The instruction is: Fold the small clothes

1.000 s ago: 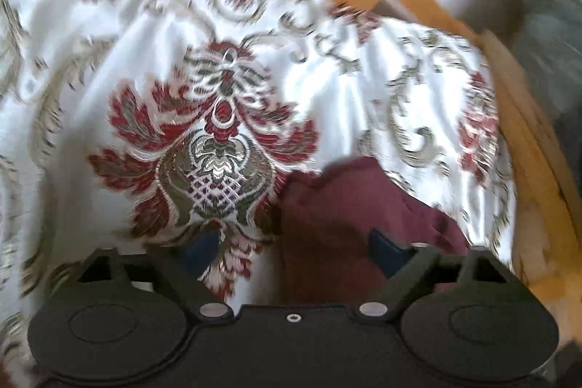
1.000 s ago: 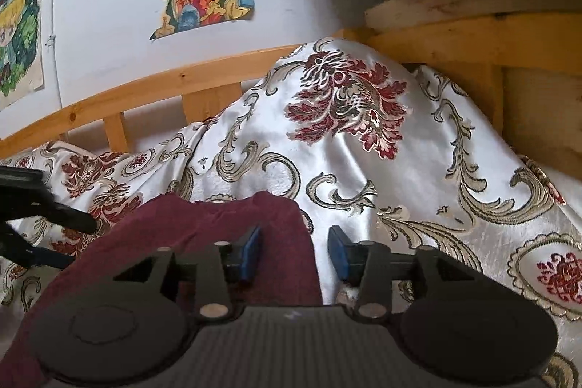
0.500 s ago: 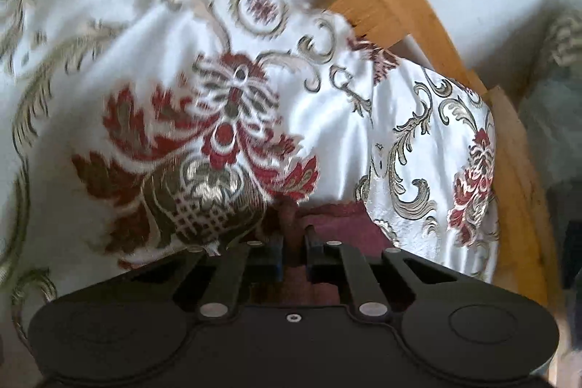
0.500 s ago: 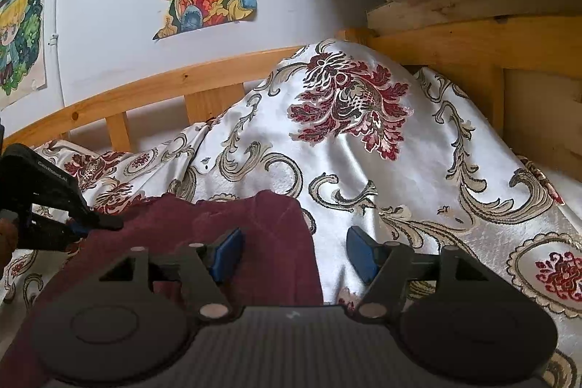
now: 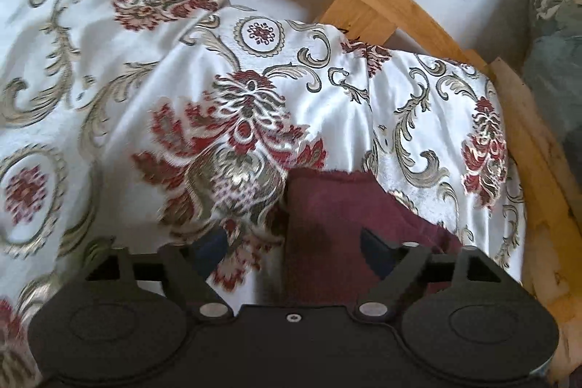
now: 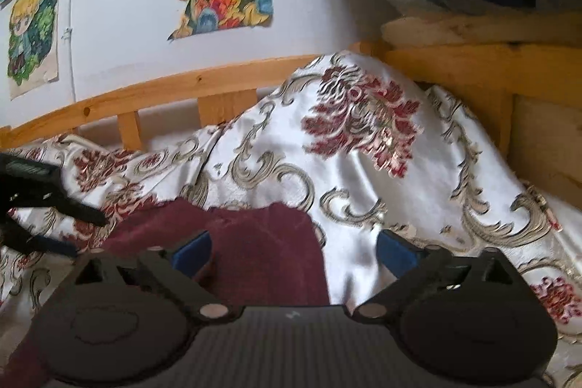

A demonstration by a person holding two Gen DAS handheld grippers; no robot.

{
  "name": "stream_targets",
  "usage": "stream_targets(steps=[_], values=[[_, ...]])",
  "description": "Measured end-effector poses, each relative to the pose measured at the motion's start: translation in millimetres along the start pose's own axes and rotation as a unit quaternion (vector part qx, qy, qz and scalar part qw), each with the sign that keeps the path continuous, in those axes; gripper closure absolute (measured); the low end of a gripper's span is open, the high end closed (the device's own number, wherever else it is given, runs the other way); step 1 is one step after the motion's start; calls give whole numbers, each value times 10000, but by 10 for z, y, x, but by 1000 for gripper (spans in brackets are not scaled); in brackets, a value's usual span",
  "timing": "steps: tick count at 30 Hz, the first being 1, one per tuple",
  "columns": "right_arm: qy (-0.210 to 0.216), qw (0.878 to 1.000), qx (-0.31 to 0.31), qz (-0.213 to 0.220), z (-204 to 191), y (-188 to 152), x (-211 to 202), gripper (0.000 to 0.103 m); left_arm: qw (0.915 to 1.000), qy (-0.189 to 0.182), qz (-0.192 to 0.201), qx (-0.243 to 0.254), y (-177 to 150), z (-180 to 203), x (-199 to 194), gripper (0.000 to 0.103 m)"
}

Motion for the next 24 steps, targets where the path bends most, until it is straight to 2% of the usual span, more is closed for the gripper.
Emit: stream_targets(steps=[4, 8, 9, 11, 14, 17, 20, 21, 22, 24], values=[[38, 9999, 5, 120, 28, 41, -61, 0, 9998, 175, -55, 4, -339, -42, -234, 10], [49, 9988, -437, 223, -78, 54, -83, 0, 9994, 87, -277, 194, -683, -74, -349, 9], [43, 9984, -516, 219, -114, 53, -79, 3, 9991, 82, -312, 267, -759, -68, -364, 8], [-18, 9977, -656, 170, -189, 39, -50, 12, 9985, 147, -308, 436, -905, -40, -393, 4], [-305, 9968, -739, 40, -272, -3, 19, 26, 9962, 229, -352, 768, -1081, 13, -400, 4], [-345, 9966, -744, -120, -268, -32, 69, 43, 9921, 291, -486, 1119, -1182, 100, -339, 4], [-261, 9973, -652, -221, -230, -44, 86, 71, 9899, 324, -470, 1299, -1221, 157, -284, 3], [-241, 9976, -596, -238, -221, -48, 84, 90, 9897, 325, -504, 1301, -1222, 166, -265, 3], [-289, 9978, -551, -236, -211, -45, 79, 95, 9899, 306, -535, 1275, -1215, 178, -248, 3], [-416, 9979, -472, -181, -189, -37, 52, 95, 9902, 239, -569, 1256, -1214, 195, -234, 3]])
Point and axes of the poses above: each gripper's, at about its wrist camera, not at the fingertips, and x roughly the way its jaws point, z to its right, y to its top, the point moved 2 cm from there along x, roughly the way its jaws point, and after that the axes turned 13 degrees about -z, right-handed, at the moved point
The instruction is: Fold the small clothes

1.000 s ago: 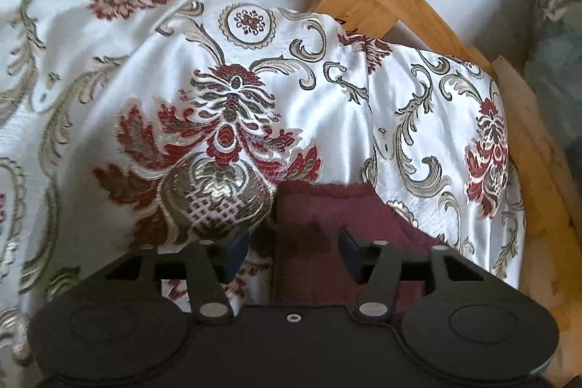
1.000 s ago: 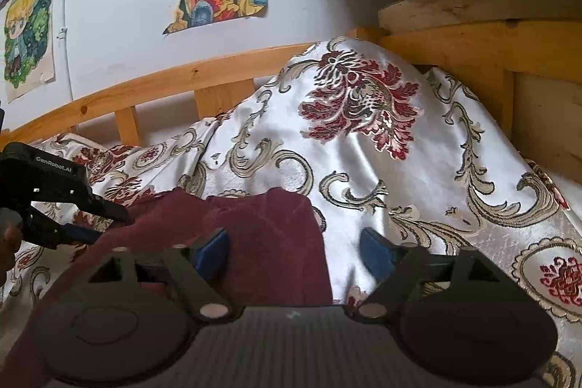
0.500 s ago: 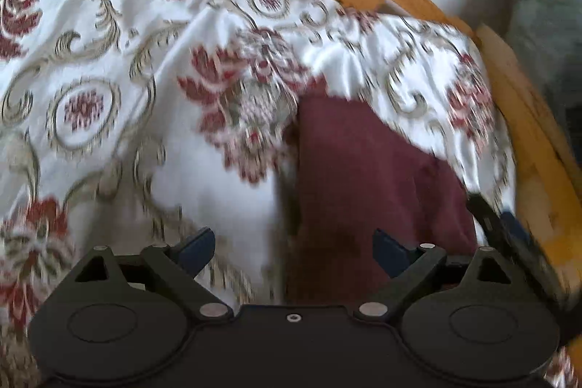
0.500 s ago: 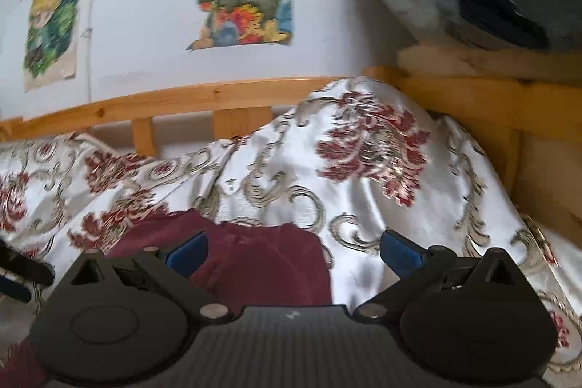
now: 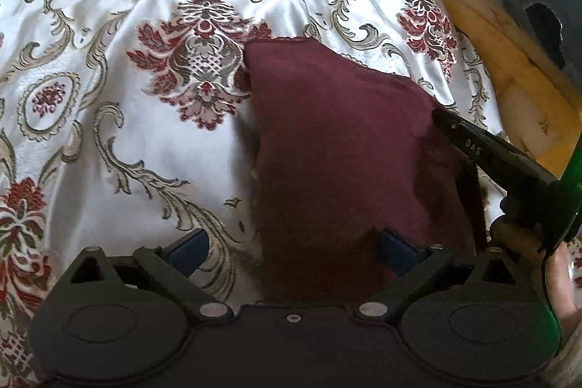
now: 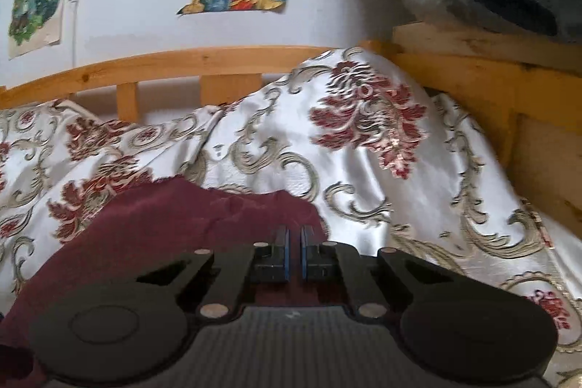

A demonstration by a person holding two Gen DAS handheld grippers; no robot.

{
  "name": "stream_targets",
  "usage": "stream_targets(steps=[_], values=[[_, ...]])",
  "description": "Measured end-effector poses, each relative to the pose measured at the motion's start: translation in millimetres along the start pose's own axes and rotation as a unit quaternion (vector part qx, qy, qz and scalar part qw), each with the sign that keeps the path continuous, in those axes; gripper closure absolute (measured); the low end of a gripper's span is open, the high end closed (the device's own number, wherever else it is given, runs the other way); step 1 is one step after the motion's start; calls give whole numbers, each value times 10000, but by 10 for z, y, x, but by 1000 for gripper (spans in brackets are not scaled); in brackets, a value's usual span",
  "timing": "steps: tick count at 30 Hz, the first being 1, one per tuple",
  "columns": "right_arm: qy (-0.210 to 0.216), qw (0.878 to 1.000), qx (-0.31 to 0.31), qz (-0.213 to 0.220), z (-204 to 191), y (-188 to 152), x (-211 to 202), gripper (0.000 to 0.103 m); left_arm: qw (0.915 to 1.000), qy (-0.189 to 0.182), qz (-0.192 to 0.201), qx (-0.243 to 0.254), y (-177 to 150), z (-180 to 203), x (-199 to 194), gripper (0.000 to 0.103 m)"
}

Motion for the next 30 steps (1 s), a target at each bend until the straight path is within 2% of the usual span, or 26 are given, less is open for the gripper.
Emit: stream_targets(steps=[7, 11, 14, 16, 17, 22, 23, 25, 30], values=[[-154, 9995, 270, -92, 111, 16, -2, 96, 9997, -14, -22, 235, -29, 58, 34, 3], [67, 9988, 462, -169, 165, -5, 44, 94, 9998, -3, -98, 176, -41, 26, 102, 1], [264, 9963, 797, -166, 258, -17, 49, 83, 9997, -72, -234, 30, -39, -32, 179, 0], [348, 9947, 950, -153, 311, -18, 40, 72, 9997, -93, -217, 17, -47, -36, 193, 0], [381, 9943, 982, -147, 330, -16, 34, 69, 9998, -75, -202, 41, -52, -28, 196, 0], [802, 9892, 1223, -60, 395, 14, -11, 24, 9998, 54, -161, 138, -67, 21, 208, 1], [924, 9880, 1237, -43, 401, 25, -17, 20, 9998, 64, -163, 137, -66, 22, 210, 1], [1153, 9868, 1138, -54, 396, 56, -21, 6, 9997, 94, -164, 150, -65, 33, 217, 1], [1440, 9883, 396, -310, 302, 169, 128, 3, 9995, 157, -169, 215, -72, 51, 215, 1]])
Point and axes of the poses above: each gripper's, at about its wrist camera, not at the fingertips, and x roughly the way its jaws point, z to its right, y to its top, the point moved 2 cm from there along x, roughly the way its jaws point, and after that the axes turned 13 degrees about -z, right-handed, at the moved point
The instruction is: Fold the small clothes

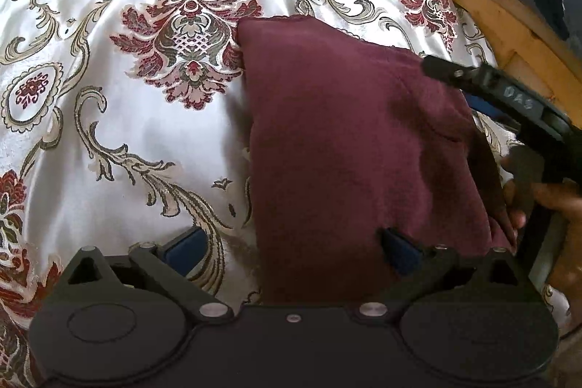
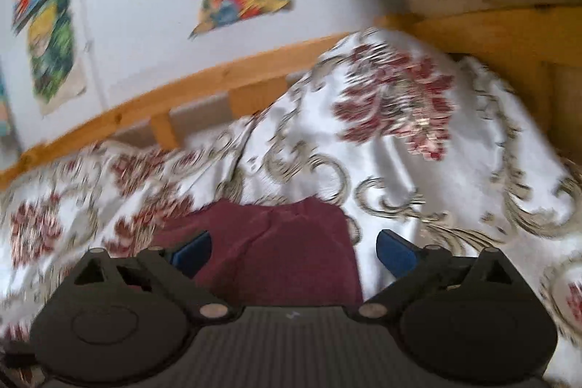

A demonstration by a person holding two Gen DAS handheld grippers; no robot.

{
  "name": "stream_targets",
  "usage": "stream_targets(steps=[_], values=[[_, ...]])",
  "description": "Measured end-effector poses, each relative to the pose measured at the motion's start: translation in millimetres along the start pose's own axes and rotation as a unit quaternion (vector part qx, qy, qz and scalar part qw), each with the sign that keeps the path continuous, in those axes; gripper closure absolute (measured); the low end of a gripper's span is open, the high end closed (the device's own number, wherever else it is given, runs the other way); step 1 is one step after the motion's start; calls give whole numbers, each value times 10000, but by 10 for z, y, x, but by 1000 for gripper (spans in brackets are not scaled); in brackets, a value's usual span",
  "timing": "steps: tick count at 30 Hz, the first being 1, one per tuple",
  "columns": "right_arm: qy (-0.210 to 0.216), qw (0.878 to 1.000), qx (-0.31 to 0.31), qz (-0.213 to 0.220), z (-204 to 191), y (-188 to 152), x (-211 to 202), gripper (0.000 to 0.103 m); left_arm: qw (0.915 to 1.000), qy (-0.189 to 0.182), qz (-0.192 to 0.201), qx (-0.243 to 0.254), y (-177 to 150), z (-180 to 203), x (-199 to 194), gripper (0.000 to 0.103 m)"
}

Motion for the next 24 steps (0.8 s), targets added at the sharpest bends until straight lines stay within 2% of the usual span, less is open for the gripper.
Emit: stream_targets(steps=[3, 7, 15, 24], values=[[109, 9996, -177, -207, -26, 1, 154, 2, 10000, -26, -14, 32, 0, -12, -3, 1], [274, 9992, 141, -251, -32, -66, 207, 3, 10000, -40, -14, 0, 3, -17, 3, 0], [-3, 9991, -208, -382, -116, -117, 240, 1, 10000, 2, -4, 46, 5, 3, 18, 0], [-29, 9987, -236, -450, -108, -126, 239, 1, 10000, -11, -10, 52, 2, -3, 14, 0]])
Point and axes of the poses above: each gripper's, at about its wrist camera, not at the fingertips, and x roughly the way its jaws point, z to its right, y to its top, the point moved 2 cm from there along x, roughly the way its jaws point, and after that the axes turned 13 degrees about -z, right-handed, at the moved point
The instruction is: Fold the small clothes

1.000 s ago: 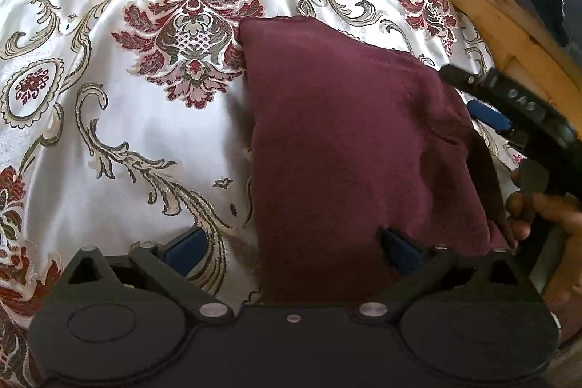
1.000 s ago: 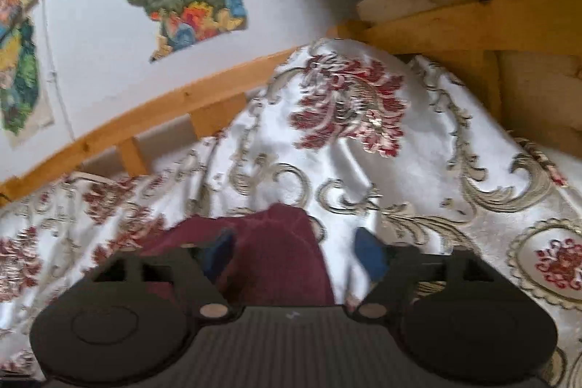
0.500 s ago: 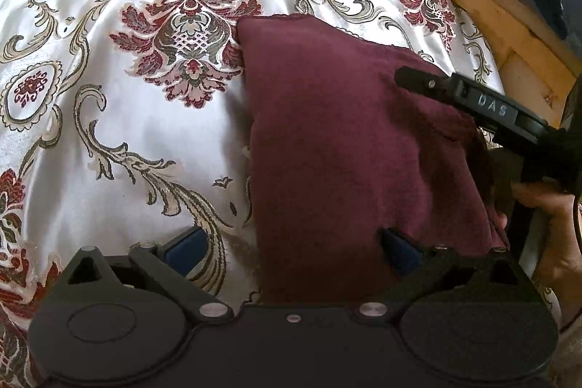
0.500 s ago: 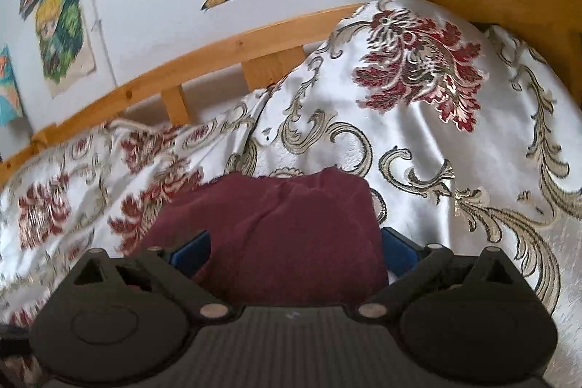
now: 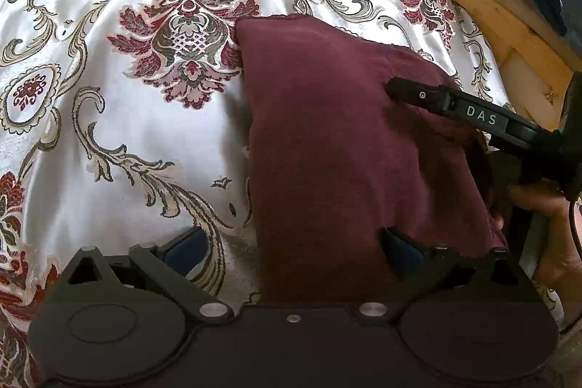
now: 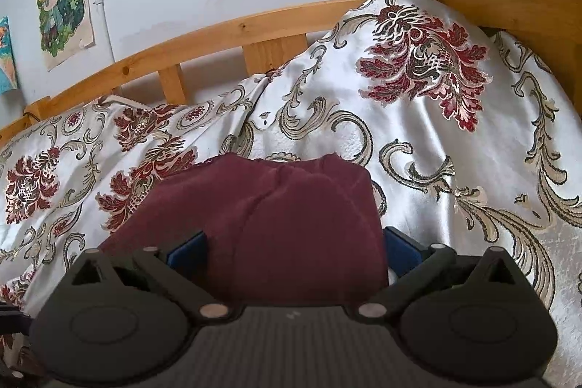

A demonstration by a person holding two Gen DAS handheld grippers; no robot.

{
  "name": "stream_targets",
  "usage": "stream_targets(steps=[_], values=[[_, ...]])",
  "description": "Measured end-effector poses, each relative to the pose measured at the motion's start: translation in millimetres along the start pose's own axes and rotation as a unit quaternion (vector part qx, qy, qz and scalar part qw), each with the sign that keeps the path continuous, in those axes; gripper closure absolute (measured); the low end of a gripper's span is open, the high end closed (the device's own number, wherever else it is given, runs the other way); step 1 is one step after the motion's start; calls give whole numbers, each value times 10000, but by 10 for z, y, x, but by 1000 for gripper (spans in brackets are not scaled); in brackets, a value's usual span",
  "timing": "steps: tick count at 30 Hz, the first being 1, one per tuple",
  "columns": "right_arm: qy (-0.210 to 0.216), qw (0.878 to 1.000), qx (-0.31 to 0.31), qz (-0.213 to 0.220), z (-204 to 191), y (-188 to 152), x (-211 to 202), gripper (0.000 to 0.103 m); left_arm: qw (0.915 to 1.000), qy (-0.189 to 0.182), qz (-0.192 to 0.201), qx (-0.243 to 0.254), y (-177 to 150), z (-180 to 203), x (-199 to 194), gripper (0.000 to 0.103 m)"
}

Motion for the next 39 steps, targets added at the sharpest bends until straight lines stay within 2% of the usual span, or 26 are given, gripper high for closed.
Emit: stream_targets(steps=[39], values=[[-87, 9999, -42, -33, -21, -7, 28, 0, 10000, -65, 16, -31, -6, -21, -13, 1]])
Point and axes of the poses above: each gripper's, at about its wrist camera, not at the fingertips, and x roughly the way its jaws point, z to its right, y to its top, the point moved 2 cm from there along x, roughly the way its jaws point, and after that the axes turned 13 degrees about -z, right-handed, at the moved point
